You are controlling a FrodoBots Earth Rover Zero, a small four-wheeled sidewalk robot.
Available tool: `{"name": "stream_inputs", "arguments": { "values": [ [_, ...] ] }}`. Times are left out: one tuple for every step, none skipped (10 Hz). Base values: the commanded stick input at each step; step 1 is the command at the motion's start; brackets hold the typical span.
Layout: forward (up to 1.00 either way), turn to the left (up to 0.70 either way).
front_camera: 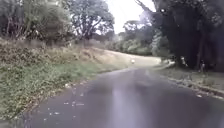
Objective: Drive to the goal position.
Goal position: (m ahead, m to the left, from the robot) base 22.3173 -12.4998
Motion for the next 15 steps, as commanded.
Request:
{"name": "stream_inputs", "arguments": {
  "values": [
    [0.45, -0.02],
    [0.45, 0.02],
    [0.45, 0.02],
    [0.45, 0.02],
    [0.45, 0.02],
    [0.45, 0.02],
    [0.45, 0.03],
    [0.45, 0.03],
    [0.45, 0.02],
    [0.45, 0.02],
    [0.45, 0.02],
    [0.45, 0.02],
    [0.45, -0.13],
    [0.45, -0.27],
    [0.45, -0.27]
  ]
}}
